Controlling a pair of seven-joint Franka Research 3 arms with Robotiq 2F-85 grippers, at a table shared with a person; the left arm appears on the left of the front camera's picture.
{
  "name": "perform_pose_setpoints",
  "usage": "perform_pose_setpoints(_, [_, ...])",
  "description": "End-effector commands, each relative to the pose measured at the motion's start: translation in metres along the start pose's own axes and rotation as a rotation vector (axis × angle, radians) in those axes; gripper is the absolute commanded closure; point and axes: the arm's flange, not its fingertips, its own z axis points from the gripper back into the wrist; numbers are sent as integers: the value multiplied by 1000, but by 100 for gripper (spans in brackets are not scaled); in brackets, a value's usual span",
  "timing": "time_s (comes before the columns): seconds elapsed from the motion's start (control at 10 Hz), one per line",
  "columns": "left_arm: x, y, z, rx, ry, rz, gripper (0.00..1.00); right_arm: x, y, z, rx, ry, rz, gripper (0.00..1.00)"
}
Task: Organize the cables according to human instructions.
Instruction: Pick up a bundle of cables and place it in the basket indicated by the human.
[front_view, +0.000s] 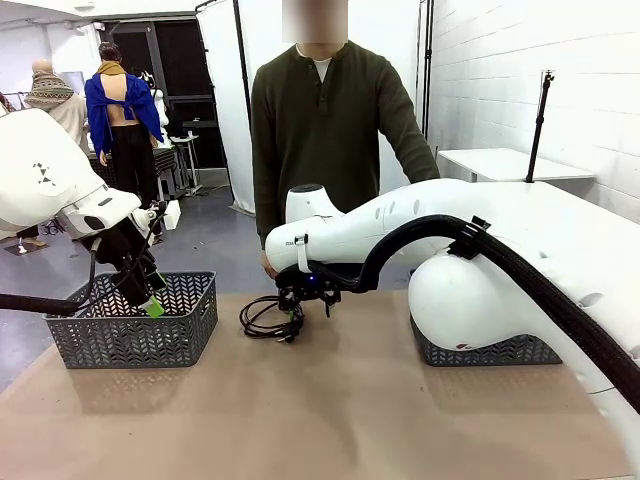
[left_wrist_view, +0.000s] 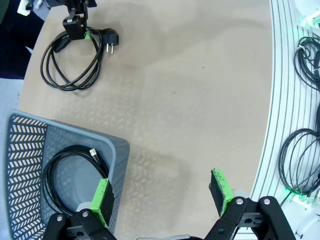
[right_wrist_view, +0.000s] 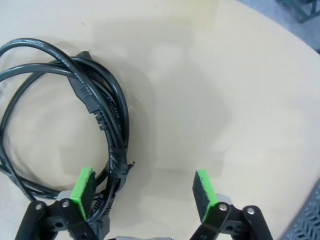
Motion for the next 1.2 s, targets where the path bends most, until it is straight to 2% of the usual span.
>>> perform_pose_setpoints(0.0, [0,0,1,3,0,2,0,14,9,1,-25,9,-21,21])
perform_pose_setpoints(0.4, [0,0,1,3,0,2,0,10,8,3,49,9,-20,93])
perform_pose_setpoints(0.5, [0,0,1,3,0,2,0,10,6,2,73,10,-27,100])
perform_pose_setpoints(1.1, [0,0,1,3,0,2,0,6,3,-6,149,61,-23,100])
